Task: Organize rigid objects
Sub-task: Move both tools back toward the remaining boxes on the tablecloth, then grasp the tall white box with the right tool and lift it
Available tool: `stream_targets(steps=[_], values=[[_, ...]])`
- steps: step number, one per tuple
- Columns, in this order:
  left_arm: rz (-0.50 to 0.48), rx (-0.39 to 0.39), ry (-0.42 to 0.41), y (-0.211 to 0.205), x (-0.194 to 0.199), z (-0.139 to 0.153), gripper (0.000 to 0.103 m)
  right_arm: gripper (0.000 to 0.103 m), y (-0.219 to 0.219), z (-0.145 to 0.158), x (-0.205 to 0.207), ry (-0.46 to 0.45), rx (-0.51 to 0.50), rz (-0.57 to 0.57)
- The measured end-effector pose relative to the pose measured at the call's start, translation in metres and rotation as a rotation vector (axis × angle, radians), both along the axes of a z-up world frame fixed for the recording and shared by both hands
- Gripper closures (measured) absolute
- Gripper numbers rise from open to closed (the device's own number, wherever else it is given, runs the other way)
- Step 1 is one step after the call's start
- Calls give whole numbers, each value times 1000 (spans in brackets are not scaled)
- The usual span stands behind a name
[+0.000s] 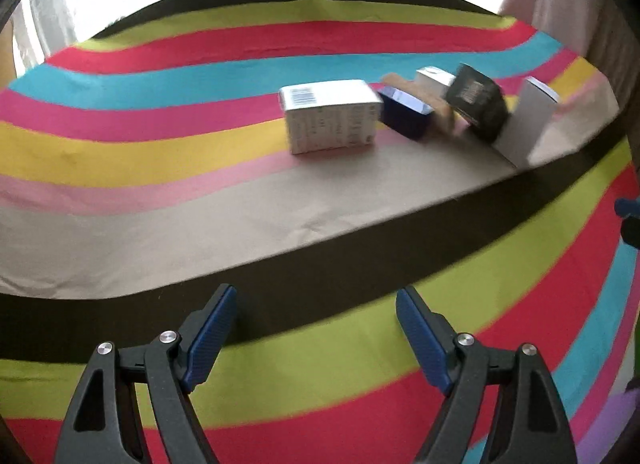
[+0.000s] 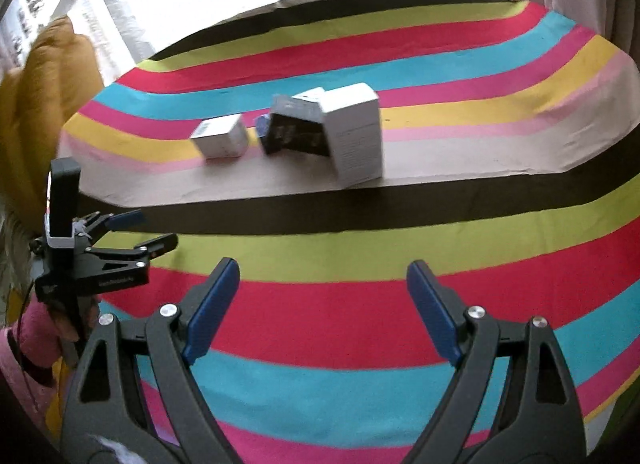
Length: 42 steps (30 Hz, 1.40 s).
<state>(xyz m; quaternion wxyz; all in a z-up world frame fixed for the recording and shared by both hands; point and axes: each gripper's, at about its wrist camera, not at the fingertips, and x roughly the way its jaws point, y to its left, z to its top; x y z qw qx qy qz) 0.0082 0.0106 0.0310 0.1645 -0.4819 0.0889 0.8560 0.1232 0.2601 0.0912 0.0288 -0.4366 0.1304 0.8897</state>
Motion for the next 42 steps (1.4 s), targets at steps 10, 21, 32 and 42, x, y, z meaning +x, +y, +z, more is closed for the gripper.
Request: stream_targets(steps=[10, 21, 32, 42], values=[[46, 31, 70, -15, -8, -7, 0, 15, 46, 25, -43, 133, -91, -117], [60, 33, 74, -19, -7, -5, 0, 17, 90, 37, -99, 167, -154, -220], [65, 32, 75, -14, -5, -6, 0, 58, 88, -14, -106, 125, -390, -148], [69, 31, 75, -14, -6, -7, 0, 57, -1, -14, -73, 34, -303, 181]])
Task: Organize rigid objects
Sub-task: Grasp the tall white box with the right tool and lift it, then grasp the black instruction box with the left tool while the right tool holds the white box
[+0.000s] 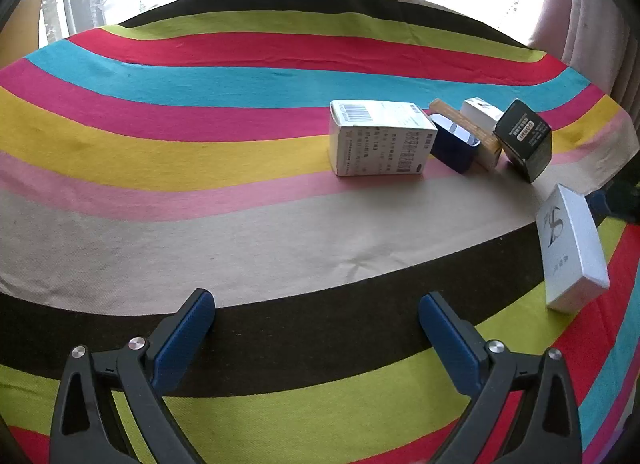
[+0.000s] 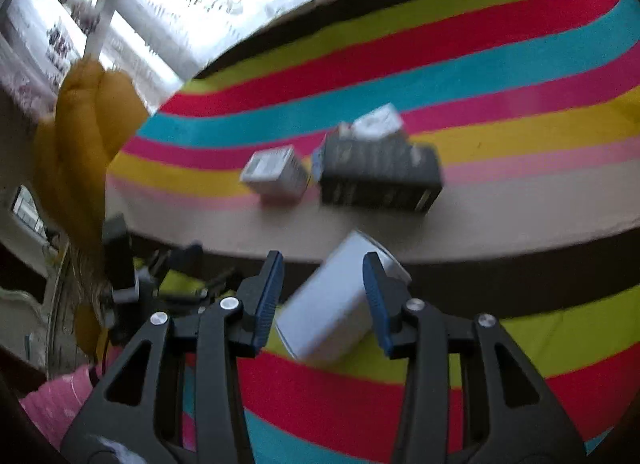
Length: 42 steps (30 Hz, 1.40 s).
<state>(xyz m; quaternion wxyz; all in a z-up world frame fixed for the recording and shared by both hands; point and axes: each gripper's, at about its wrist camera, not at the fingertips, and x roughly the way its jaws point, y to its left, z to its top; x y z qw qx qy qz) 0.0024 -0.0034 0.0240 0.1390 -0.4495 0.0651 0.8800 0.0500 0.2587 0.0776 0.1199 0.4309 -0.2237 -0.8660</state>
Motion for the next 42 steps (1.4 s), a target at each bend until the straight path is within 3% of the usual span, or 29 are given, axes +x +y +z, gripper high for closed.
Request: stream_targets(steps=[3, 5, 7, 10, 12, 15, 17, 19, 22, 25, 29, 30, 32, 33, 37, 42], values=[[2, 0, 0, 1, 2, 0, 0, 57, 5, -5, 6, 6, -10, -29], [1, 0, 0, 1, 2, 0, 0, 50, 16, -6, 12, 2, -15, -83], [-1, 0, 0, 1, 2, 0, 0, 33, 30, -11, 15, -14, 15, -159], [0, -1, 0, 1, 1, 0, 0, 33, 46, -23, 15, -85, 41, -235], [2, -1, 0, 3, 1, 0, 0, 33, 47, -34, 19, -137, -34, -207], [3, -1, 0, 4, 2, 1, 0, 33, 32, -35, 21, -134, -66, -183], [5, -2, 1, 5, 1, 0, 0, 31, 22, -31, 17, -123, -91, -226], [7, -1, 1, 3, 6, 2, 0, 22, 16, -30, 12, -124, -135, -269], [9, 0, 1, 3, 9, 2, 0, 21, -6, -31, 0, -142, -150, -330], [9, 1, 1, 3, 10, 2, 0, 19, -38, -36, -19, -209, 14, -345], [8, 1, 0, 4, 8, 1, 0, 23, -74, -35, -32, -181, 251, -284], [8, 1, 0, 4, 8, 1, 0, 37, -81, -35, -33, -162, 305, -250], [8, 2, 0, 4, 9, 1, 0, 50, -88, -37, -29, -138, 391, -159], [7, 2, 0, 4, 9, 1, 0, 63, -87, -37, -27, -137, 432, -133], [7, 1, 0, 4, 9, 1, 0, 63, -62, -36, -14, -128, 572, -75], [6, 1, 1, 3, 9, 0, 0, 63, -19, -37, -7, -113, 563, -26]])
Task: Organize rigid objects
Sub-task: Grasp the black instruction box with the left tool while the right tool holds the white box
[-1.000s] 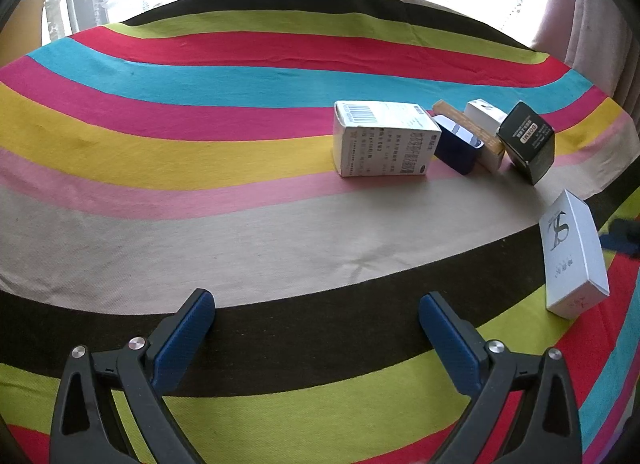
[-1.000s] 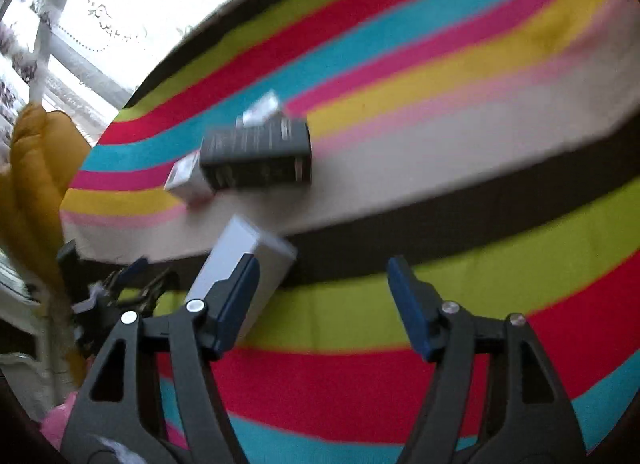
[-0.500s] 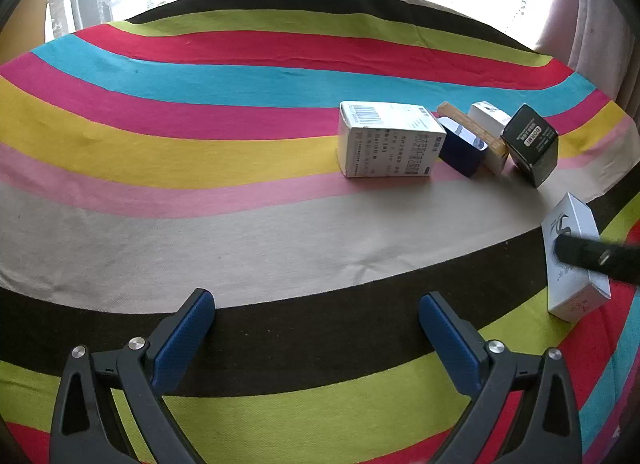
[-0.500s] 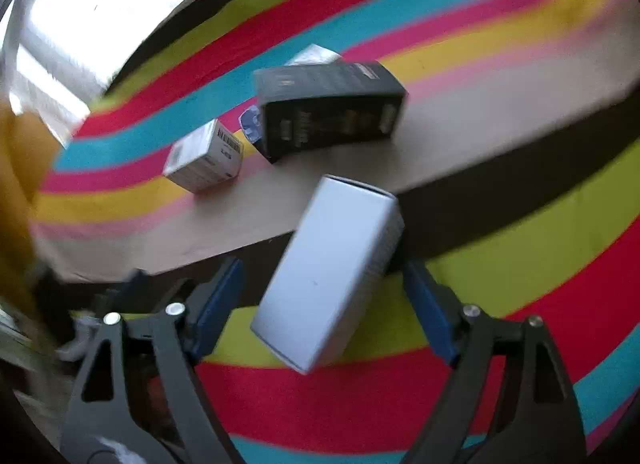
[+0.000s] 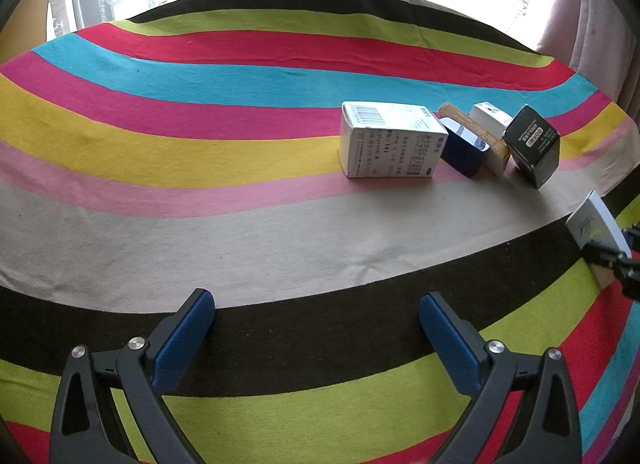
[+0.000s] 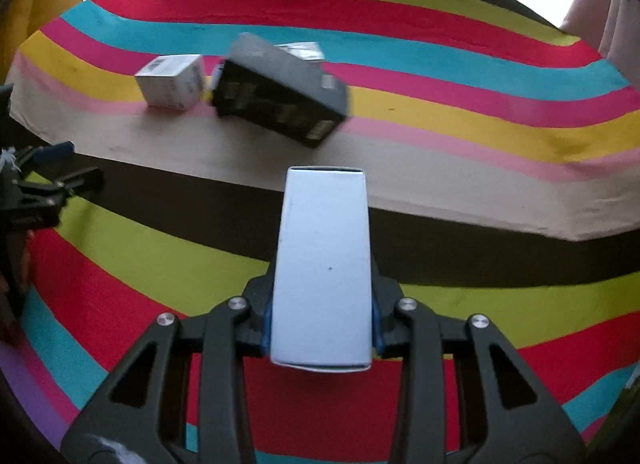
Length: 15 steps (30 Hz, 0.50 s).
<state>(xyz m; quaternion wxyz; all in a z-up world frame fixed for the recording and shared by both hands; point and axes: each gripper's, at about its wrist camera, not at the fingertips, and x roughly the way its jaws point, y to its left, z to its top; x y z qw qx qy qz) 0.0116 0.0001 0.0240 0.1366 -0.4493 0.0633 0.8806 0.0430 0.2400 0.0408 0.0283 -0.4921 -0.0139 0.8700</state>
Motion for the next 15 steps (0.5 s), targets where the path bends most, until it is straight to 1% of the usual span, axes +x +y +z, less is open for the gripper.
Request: stream_targets(steps=[3, 5, 9, 10, 11, 12, 13, 14, 15], values=[[3, -1, 0, 1, 2, 1, 0, 63, 15, -2, -2, 20, -7, -8], [4, -3, 0, 1, 4, 1, 0, 63, 25, -3, -4, 45, -33, -36], [9, -7, -4, -1, 7, 3, 0, 62, 18, -8, -10, 79, -26, -53], [20, -12, -14, 1, 7, 3, 0, 62, 17, -8, -11, 86, -21, -50], [20, -18, -42, 5, 5, 5, 0, 62, 19, -10, -8, 99, -15, -40], [5, -17, -66, 10, 3, 6, 3, 62, 16, -12, -5, 111, -10, -33], [-32, -3, -74, 19, 4, 11, 6, 62, 15, -14, -3, 130, -2, -23], [-70, 5, -59, 29, 7, 18, 9, 62, 20, -16, -6, 141, -2, -19], [-111, -4, -31, 43, 10, 27, 9, 62, 24, -17, -7, 141, -9, -20]])
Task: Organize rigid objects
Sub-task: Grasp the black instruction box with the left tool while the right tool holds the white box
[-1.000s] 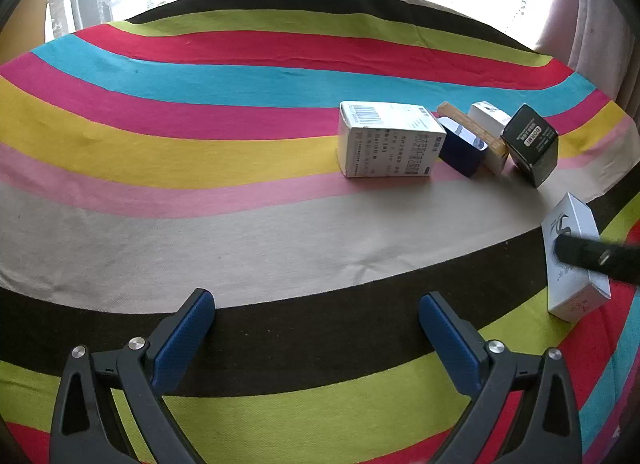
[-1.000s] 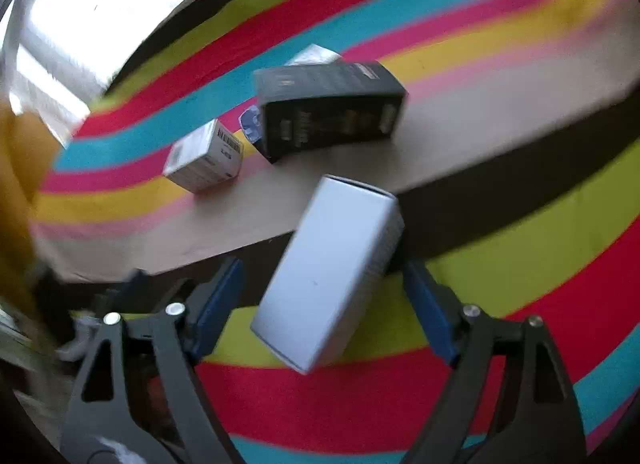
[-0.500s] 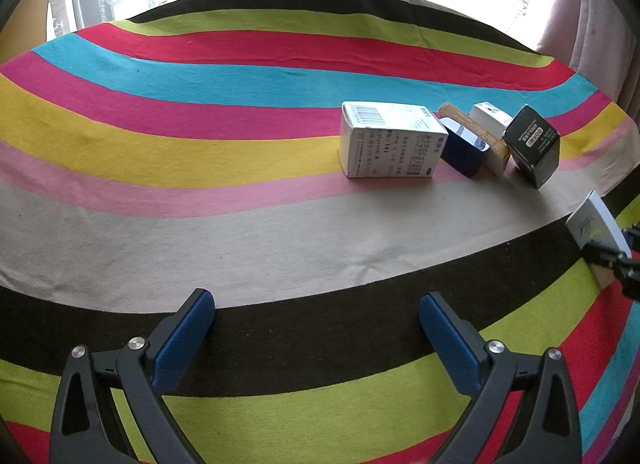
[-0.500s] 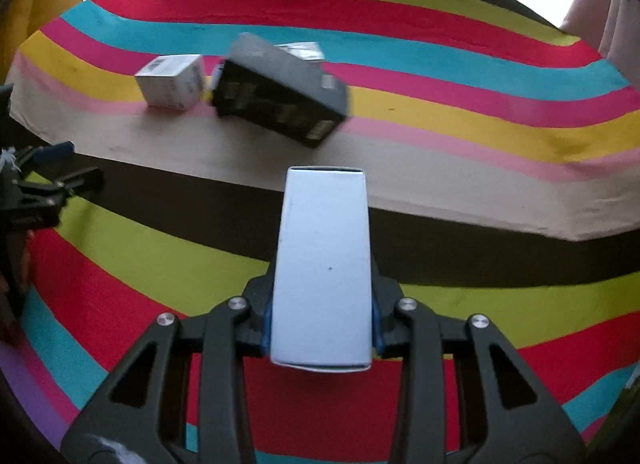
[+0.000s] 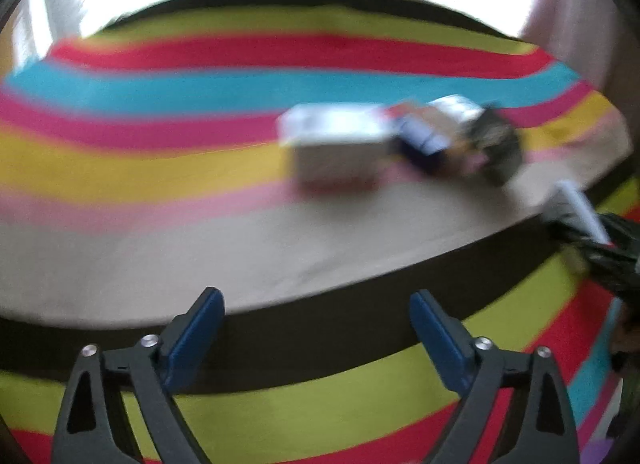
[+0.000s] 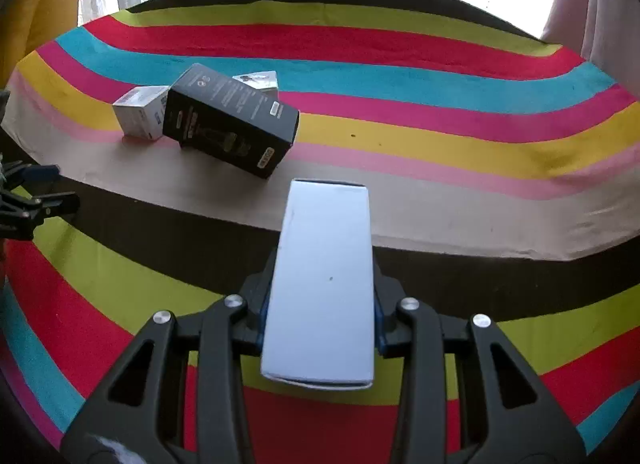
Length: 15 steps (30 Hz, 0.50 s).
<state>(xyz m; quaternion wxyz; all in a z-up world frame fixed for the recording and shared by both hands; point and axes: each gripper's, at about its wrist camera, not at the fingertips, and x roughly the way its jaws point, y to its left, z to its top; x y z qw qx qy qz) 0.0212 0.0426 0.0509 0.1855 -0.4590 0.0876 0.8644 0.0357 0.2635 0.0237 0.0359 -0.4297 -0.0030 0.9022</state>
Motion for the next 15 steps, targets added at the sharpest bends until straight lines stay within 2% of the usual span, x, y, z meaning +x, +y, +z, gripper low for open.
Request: stream_targets(steps=[3, 6, 9, 12, 13, 15], values=[[-150, -39, 119, 49, 6, 32, 9, 62, 3, -2, -5, 0, -17, -2], [-282, -132, 220, 100, 1, 51, 8, 62, 3, -2, -7, 1, -13, -2], [-390, -251, 232, 144, -16, 46, 8, 62, 4, -5, -11, 1, -16, -2], [-487, -371, 187, 174, -29, 24, 9, 62, 6, -5, -11, 2, -24, -4], [-515, -413, 167, 181, -29, 14, 12, 62, 6, -4, -9, 2, -27, -4], [-546, -430, 133, 186, -21, 4, 53, 62, 7, -2, -8, 3, -31, -5]])
